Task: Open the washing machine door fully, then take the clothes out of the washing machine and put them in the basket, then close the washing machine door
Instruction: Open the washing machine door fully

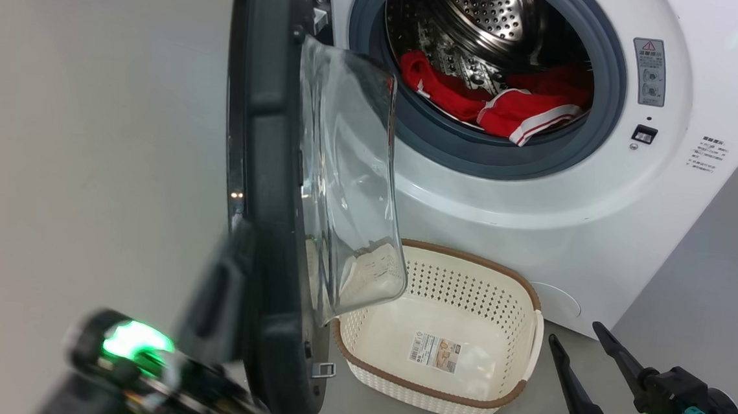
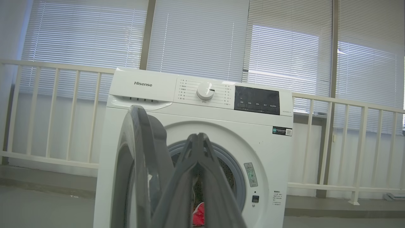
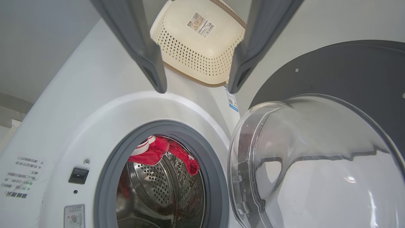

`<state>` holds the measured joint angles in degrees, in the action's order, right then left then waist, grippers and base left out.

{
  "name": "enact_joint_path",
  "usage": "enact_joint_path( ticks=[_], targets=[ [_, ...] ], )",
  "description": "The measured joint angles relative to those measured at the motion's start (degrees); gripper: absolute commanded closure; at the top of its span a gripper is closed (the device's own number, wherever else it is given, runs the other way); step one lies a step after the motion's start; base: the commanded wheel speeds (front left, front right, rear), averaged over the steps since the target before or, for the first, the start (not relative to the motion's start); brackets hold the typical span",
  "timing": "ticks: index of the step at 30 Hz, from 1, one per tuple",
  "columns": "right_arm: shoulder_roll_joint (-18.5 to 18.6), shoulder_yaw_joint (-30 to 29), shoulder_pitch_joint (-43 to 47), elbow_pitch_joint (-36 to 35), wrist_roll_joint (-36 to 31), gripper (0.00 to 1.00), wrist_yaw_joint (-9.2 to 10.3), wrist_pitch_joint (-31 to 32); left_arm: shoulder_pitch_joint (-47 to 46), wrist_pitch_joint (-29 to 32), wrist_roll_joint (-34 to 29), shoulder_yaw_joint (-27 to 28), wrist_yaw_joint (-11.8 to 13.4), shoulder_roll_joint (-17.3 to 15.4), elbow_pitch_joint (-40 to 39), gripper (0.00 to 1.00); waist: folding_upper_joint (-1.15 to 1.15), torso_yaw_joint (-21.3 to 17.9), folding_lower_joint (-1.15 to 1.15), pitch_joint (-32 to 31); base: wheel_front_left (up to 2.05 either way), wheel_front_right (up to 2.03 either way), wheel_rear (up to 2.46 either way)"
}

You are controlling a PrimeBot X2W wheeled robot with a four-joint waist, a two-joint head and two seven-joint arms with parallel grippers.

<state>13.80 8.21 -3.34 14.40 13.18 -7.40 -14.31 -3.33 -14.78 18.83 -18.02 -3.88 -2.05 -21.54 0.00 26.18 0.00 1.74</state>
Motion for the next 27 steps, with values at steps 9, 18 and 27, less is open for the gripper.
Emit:
enact_joint_path(
  ticks=[9, 18, 27],
  targets=[
    [-0.02, -0.12, 0.0, -0.4, 0.0, 0.0, 0.0, 0.0, 4.4, 4.09, 2.05, -9.29, -1.42, -0.65, 8.58, 1.0, 0.0, -0.21, 0.0, 0.33, 0.0, 0.0, 0.0],
    [0.0, -0.14, -0.01, -0.57, -0.01, 0.0, 0.0, 0.0, 5.48, 8.23, 3.18, -9.84, 0.0, -1.0, 15.72, 1.0, 0.0, -0.1, 0.0, 0.85, 0.0, 0.0, 0.0],
    [0.0, -0.55, -0.04, -0.76, -0.07, 0.0, 0.0, 0.0, 6.21, 8.67, 3.57, -8.71, 2.81, -0.98, 16.34, 1.0, 0.0, -0.06, 0.0, 1.38, 0.0, 0.0, 0.0]
  ],
)
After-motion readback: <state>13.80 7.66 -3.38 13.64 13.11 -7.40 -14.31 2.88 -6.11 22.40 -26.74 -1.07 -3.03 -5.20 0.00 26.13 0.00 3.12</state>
